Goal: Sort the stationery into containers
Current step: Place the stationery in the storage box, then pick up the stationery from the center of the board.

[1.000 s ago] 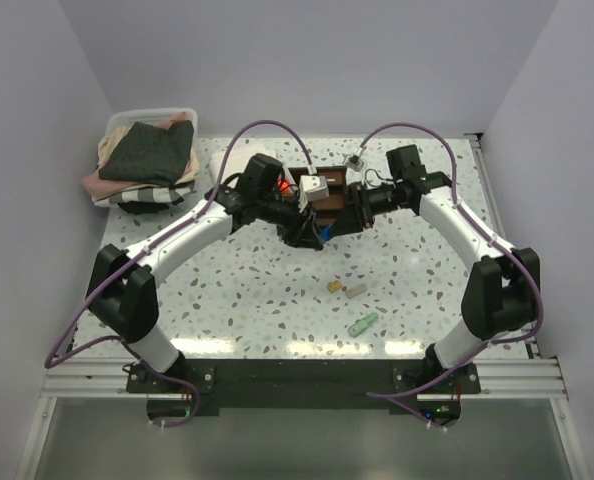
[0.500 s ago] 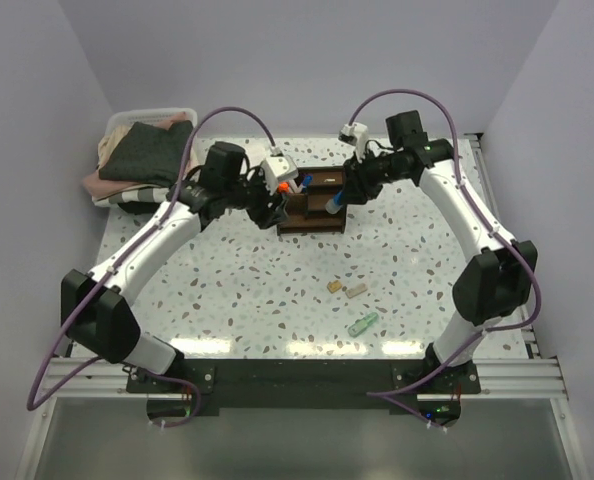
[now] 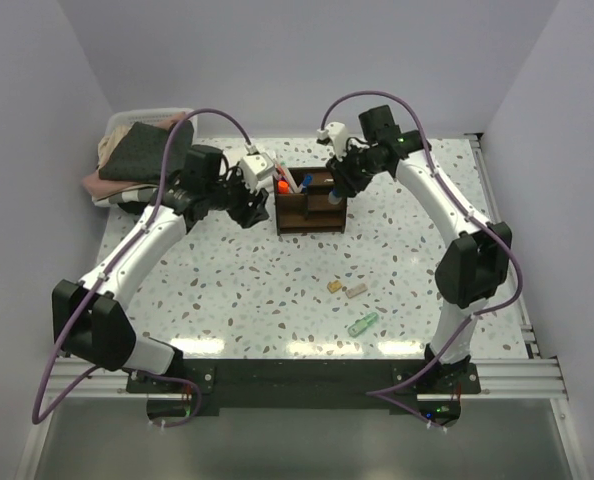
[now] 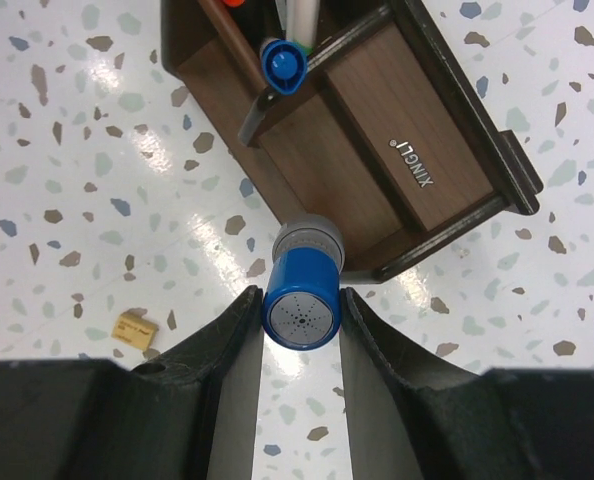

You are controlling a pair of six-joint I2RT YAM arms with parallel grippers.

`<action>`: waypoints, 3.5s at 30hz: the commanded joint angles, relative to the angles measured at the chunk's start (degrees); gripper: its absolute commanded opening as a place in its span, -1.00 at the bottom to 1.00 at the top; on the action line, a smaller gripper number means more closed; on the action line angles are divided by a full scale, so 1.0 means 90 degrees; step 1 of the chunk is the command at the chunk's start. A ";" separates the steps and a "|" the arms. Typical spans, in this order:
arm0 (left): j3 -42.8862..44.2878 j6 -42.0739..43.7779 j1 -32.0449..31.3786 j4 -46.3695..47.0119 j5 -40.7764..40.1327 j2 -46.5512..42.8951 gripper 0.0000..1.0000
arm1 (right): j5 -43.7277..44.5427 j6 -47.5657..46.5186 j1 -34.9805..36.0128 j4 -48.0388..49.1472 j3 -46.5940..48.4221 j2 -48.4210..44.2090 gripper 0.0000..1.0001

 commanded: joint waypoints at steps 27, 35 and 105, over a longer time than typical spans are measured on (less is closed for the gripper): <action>-0.0250 -0.0266 0.0246 0.0282 0.0472 -0.0197 0.28 | 0.1575 -0.0336 0.0502 0.0163 0.0815 0.0946 -0.88; -0.0260 -0.0266 0.0246 0.0302 0.0492 -0.0148 0.30 | 0.1770 -0.0189 0.0502 0.0330 0.0903 0.1004 -0.18; -0.2370 -0.0451 -0.0135 0.0292 -0.0075 -0.1311 0.64 | -0.0095 -0.6019 0.1645 0.0612 -0.7954 -0.4895 -0.23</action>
